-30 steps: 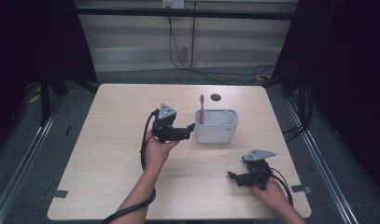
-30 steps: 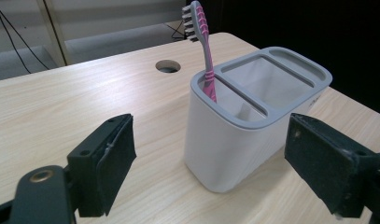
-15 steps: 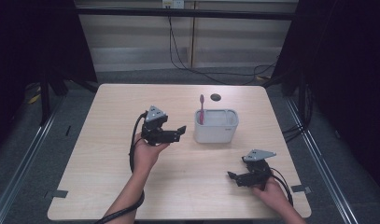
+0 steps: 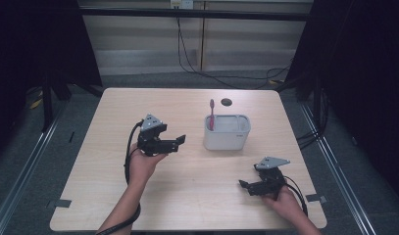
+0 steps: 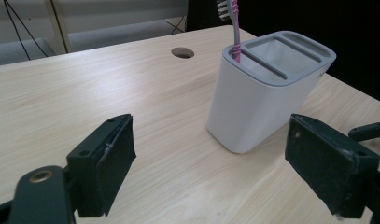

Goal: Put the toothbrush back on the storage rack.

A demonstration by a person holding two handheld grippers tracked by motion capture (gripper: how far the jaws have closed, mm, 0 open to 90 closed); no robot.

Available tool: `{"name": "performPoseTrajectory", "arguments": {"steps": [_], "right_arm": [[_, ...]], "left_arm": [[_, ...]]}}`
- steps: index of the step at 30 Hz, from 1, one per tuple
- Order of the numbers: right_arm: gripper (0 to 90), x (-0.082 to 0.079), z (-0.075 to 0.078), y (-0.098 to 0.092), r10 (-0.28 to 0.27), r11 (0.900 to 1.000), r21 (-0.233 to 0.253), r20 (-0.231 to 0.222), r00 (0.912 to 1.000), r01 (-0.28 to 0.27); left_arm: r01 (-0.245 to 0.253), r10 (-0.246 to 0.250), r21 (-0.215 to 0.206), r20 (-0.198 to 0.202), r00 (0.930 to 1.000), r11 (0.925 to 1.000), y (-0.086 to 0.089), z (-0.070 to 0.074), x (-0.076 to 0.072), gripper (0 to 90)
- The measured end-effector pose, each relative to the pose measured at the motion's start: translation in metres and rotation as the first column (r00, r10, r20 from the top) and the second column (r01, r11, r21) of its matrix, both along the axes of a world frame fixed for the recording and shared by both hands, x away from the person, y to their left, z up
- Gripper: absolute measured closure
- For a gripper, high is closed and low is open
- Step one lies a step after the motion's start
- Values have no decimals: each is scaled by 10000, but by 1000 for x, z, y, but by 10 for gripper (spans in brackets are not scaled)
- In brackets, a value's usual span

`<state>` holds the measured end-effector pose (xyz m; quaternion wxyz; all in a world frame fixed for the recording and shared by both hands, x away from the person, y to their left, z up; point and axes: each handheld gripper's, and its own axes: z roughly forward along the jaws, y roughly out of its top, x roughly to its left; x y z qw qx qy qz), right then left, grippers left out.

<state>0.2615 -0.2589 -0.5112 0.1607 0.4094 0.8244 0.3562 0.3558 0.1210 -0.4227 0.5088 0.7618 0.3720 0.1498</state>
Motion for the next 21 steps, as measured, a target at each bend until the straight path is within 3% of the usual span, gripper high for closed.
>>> {"name": "performPoseTrajectory", "arguments": {"steps": [21], "right_arm": [[130,0,0,0,9,10000,16,-2,10000,-9]], "left_arm": [[54,-50,132,-296,9995,9999,26,-16,-6,158]]}}
